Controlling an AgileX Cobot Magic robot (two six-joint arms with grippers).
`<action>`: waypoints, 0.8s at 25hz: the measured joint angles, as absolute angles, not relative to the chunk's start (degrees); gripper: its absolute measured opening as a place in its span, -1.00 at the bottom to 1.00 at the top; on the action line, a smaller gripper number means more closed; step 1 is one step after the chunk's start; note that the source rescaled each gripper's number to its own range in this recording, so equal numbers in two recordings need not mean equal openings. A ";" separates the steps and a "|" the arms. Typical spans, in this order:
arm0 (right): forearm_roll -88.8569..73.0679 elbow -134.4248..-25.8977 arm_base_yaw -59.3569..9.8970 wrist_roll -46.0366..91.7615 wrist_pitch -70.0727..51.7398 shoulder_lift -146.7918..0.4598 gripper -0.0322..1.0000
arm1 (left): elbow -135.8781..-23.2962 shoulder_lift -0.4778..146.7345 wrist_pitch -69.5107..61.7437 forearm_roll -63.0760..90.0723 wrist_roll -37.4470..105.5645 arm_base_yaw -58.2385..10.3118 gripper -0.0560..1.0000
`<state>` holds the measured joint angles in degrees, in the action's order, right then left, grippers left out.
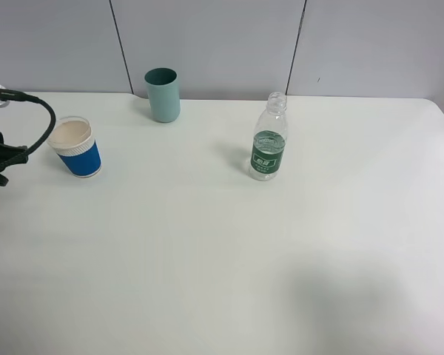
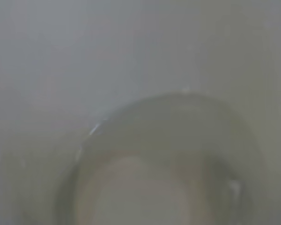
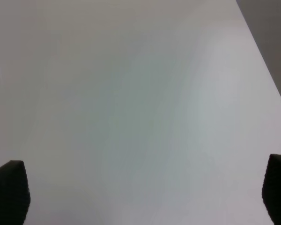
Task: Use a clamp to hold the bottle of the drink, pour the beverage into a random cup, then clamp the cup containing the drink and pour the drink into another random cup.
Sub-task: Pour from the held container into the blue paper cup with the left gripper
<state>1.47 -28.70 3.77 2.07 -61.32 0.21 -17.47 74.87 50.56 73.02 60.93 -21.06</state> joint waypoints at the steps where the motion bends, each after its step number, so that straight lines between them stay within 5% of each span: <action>1: 1.47 -28.70 3.77 2.07 -61.32 0.21 1.00 | -18.05 75.06 50.56 73.02 62.50 -20.87 -0.85; 20: 1.47 -28.70 3.77 2.07 -61.32 0.21 1.00 | -24.78 83.65 51.66 72.36 75.40 -20.72 -0.85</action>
